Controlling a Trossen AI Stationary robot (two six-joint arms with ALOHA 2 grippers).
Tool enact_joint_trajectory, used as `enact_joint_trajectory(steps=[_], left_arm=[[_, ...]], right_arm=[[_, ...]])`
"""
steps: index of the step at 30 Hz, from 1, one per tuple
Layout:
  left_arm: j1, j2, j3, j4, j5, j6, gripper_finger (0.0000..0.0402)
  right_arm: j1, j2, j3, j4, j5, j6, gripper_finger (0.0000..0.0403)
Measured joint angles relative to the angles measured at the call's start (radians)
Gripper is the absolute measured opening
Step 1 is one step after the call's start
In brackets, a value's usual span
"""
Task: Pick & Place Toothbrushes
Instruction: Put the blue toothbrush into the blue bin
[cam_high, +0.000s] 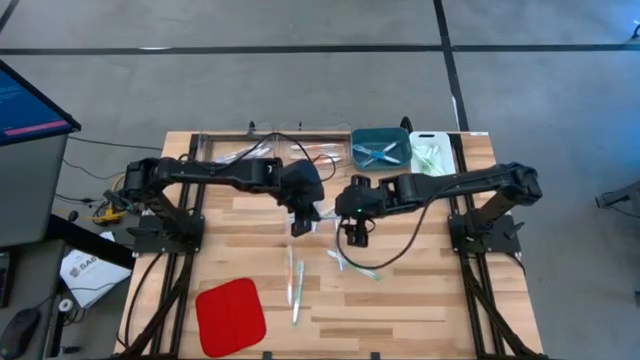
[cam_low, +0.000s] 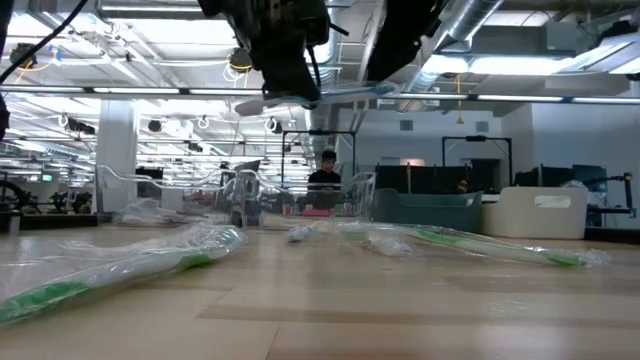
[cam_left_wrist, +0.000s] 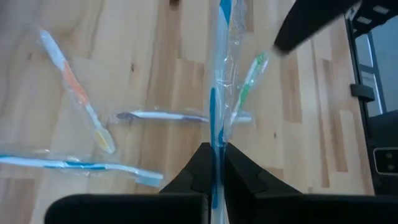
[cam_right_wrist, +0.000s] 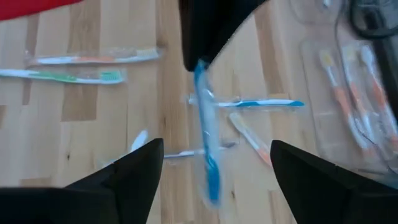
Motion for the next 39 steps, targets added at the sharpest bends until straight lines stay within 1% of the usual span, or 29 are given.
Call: enact_joint_trajectory(steps=[3,9,16,21,31,35,39], left_arm=[[0.014,0.0,0.0,0.016,-0.017,0.0,0.0006],[0.025,0.0,-0.001,0.005,-0.014,0.0,0.0006],[0.017,0.002,-0.001,-0.016,-0.015,0.018,0.0006],[0.017,0.018,-0.001,-0.008,0.009,0.026,0.0006],[0.019,0.021,-0.004,-0.01,-0.002,0.026,0.0006],[0.016,0.021,-0.004,-0.005,-0.005,0.026,0.0006],[0.016,0.021,-0.004,-0.001,-0.005,0.026,0.0006]], right_arm=[[-0.009,0.029,-0.001,0.018,-0.02,-0.026,0.0291],[0.001,0.087,-0.001,0.023,-0.02,-0.05,0.029],[-0.009,0.086,-0.001,0.045,-0.02,-0.049,0.029],[-0.013,0.085,-0.001,0.063,-0.02,-0.05,0.029],[-0.033,0.086,-0.001,0.062,-0.021,-0.044,0.0289],[-0.04,0.086,-0.001,0.063,-0.022,-0.042,0.0272],[-0.04,0.086,-0.001,0.063,-0.022,-0.042,0.024]])
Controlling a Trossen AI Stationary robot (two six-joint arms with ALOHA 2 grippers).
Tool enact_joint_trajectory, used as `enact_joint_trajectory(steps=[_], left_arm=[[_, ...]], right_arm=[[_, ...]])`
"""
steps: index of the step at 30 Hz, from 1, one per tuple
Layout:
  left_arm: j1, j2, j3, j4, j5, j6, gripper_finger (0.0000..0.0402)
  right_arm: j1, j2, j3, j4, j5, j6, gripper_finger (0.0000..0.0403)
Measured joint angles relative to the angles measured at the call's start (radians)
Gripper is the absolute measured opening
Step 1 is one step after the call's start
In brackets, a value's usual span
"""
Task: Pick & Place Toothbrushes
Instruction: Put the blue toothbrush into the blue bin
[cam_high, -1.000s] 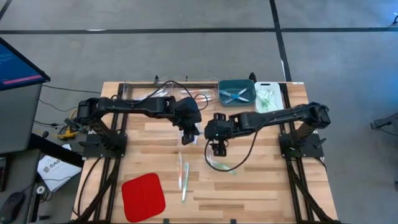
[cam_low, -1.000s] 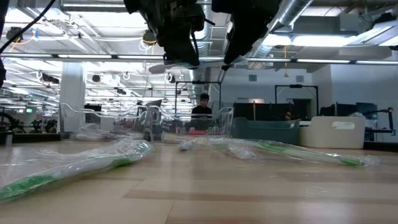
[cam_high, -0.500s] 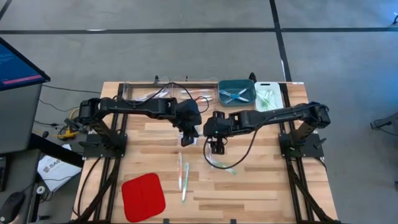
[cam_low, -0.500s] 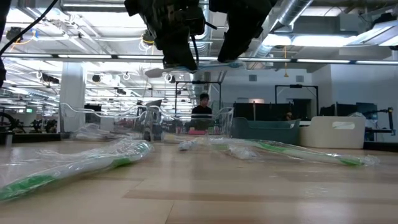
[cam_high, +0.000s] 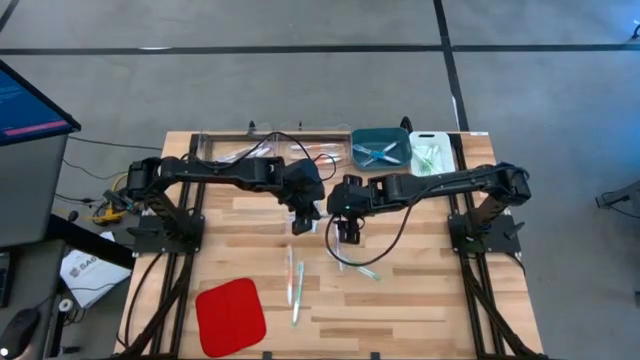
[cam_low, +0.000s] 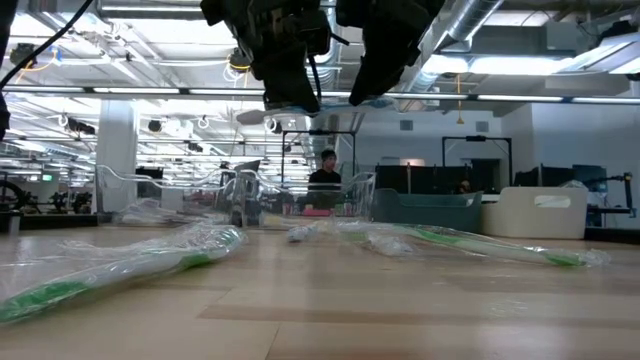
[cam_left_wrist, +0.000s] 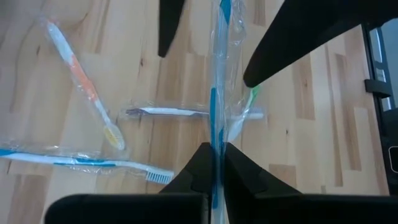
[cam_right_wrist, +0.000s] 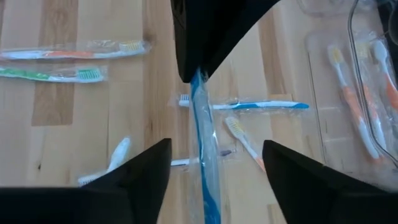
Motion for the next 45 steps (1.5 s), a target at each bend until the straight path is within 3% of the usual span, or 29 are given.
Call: enact_joint_trajectory(steps=[9,15,20,35,40,45], left_arm=[[0.002,0.0,0.0,0.01,0.0,0.002,0.0006],[0.002,0.0,0.0,0.014,0.0,0.007,0.0006],[0.002,0.0,0.0,0.017,0.007,0.008,0.0006],[0.008,0.0,0.001,0.046,0.012,0.023,0.0006],[0.008,0.0,0.001,0.052,0.021,0.023,0.0006],[0.008,0.0,0.001,0.053,0.02,0.023,0.0006]], right_arm=[[-0.003,0.0,0.0,0.005,0.0,-0.01,0.0149],[-0.007,0.0,0.0,0.003,0.0,-0.01,0.0111],[-0.007,0.0,-0.005,0.009,0.0,-0.01,0.0104],[-0.006,0.0,-0.006,0.006,0.0,-0.01,0.0146],[-0.006,0.0,-0.007,0.006,0.0,-0.007,0.012],[-0.006,0.0,-0.007,0.005,-0.001,-0.007,0.0062]])
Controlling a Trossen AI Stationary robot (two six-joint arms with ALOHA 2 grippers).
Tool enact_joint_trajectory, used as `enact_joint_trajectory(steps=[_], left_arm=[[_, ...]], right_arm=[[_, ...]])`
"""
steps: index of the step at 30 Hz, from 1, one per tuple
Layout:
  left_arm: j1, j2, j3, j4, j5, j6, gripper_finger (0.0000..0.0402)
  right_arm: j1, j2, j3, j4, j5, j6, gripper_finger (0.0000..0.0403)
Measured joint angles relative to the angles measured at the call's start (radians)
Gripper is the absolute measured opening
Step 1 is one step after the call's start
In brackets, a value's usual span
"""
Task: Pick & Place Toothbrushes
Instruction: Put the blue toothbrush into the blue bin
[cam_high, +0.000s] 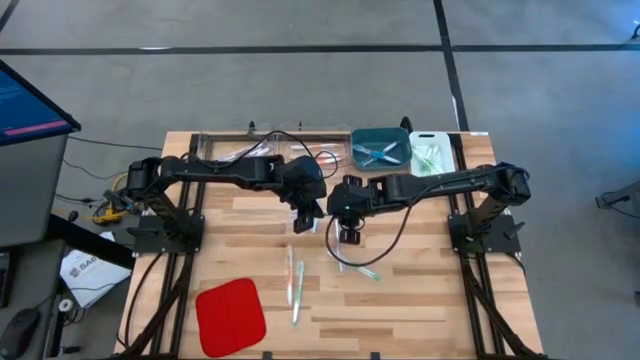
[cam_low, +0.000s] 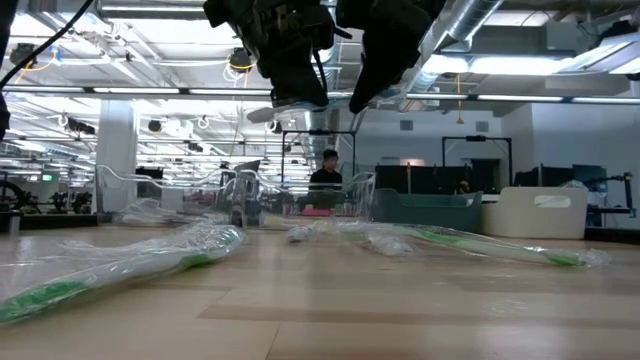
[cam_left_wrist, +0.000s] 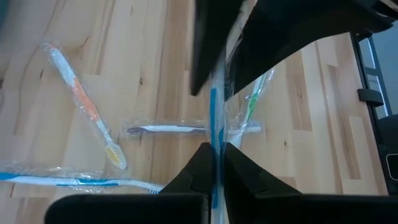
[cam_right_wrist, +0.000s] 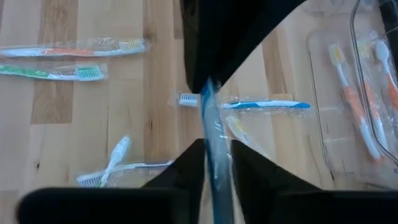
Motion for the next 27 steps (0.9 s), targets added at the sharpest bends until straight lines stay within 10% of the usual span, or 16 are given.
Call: enact_joint_trajectory(steps=[18,27], left_arm=[[0.0,-0.06,0.001,0.041,-0.058,-0.004,0.0128],[0.015,-0.214,-0.001,0.116,-0.247,0.0,0.0192]], right_arm=[[-0.008,0.0,-0.001,-0.016,-0.002,0.072,0.0019],[-0.089,-0.03,-0.002,0.022,-0.016,0.178,0.0019]])
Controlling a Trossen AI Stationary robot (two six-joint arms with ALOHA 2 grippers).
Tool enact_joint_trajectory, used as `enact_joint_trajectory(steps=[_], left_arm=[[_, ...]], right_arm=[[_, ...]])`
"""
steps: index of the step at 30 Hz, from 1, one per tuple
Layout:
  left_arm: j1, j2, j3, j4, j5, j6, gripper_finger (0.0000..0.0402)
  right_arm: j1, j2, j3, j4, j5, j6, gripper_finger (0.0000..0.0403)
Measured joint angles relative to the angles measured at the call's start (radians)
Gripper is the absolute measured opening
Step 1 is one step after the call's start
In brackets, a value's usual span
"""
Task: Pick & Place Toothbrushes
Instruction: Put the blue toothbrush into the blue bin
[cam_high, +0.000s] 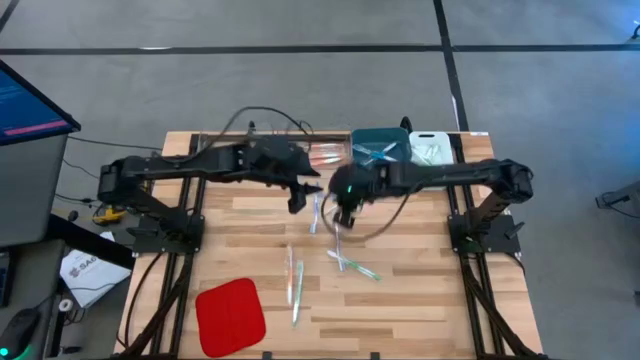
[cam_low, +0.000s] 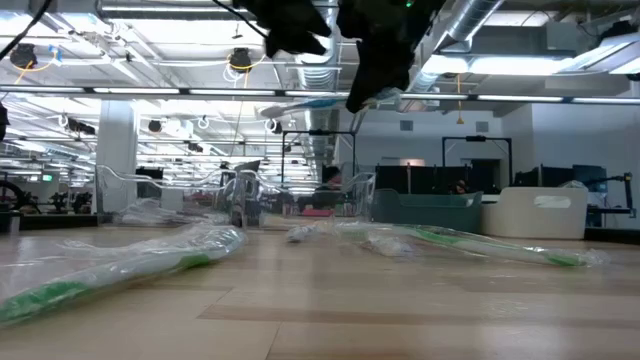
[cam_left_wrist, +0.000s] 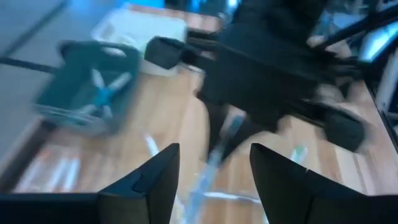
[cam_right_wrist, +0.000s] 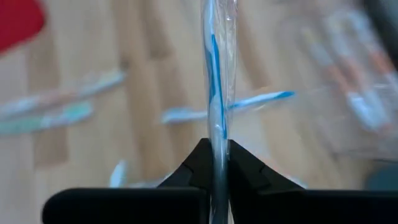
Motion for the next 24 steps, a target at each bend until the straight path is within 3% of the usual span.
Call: enact_joint_trajectory(steps=[9,14,19,24], left_arm=[[-0.001,-0.163,-0.052,0.047,-0.067,-0.094,0.0195],[-0.007,-0.235,-0.112,0.131,-0.073,-0.16,0.0195],[-0.007,-0.257,-0.17,0.229,-0.073,-0.217,0.0195],[-0.007,-0.238,-0.204,0.379,-0.073,-0.319,0.0195]], right_arm=[[-0.256,-0.248,-0.217,0.149,0.006,0.077,0.0019],[-0.41,-0.389,-0.342,0.125,-0.003,-0.057,0.0019],[-0.573,-0.39,-0.349,-0.022,-0.098,-0.307,0.0019],[-0.697,-0.319,-0.349,-0.033,-0.191,-0.446,0.0019]])
